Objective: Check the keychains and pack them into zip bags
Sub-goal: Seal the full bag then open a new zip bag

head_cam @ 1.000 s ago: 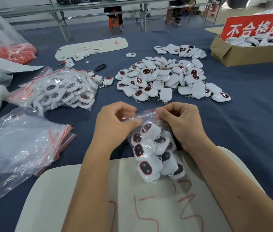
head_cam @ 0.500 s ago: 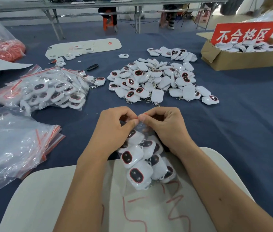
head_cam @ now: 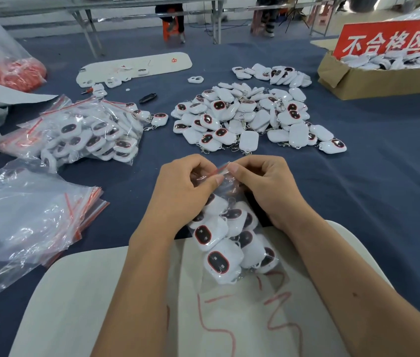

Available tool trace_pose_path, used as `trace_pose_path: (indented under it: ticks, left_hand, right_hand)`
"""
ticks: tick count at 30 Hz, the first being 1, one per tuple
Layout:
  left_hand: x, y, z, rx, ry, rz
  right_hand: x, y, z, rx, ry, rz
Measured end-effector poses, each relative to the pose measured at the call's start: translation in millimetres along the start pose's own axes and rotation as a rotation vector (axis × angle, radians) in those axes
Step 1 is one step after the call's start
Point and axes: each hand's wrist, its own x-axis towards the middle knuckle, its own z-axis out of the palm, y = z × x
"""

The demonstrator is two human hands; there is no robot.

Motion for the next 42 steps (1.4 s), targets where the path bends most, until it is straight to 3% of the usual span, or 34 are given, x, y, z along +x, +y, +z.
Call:
trace_pose_path:
  ticks: [6, 14, 18, 24, 30, 36, 42]
  left_hand:
    - [1.0, -8.5, -7.2, -0.001, -0.070, -0.086]
    - [0.9, -1.3, -11.3, -0.296, -0.055, -0.160]
    - [0.2, -2.0, -10.9, -0.257, -0.024, -0.145]
    - [-0.3, 5.9, -0.3, -0.044, 0.039, 0.049]
    - [0.3, 7.0, 5.3, -0.046, 0.010, -0.014]
    - [3.2, 7.3, 6.6, 0.084, -0.016, 0.046]
    - [0.9, 5.0, 2.6, -0.038, -0.014, -0.015]
  right_hand:
    - [1.5, 0.8, 0.5, -0.009, 0.057, 0.046]
    - [1.7, -0.6, 0.3, 0.083, 0.101, 0.068]
    - [1.2, -1.2, -0.4, 0.028, 0.066, 0.032]
    - [-2.9, -1.8, 3.6, -0.046, 0.083, -0.071]
    - [-3.7, -2.6, 3.2, -0.063, 0.079, -0.096]
    - [-2.2, -2.1, 1.8, -0.101, 0.065, -0.066]
    - [-1.9, -2.4, 2.4, -0.064, 0.088, -0.016]
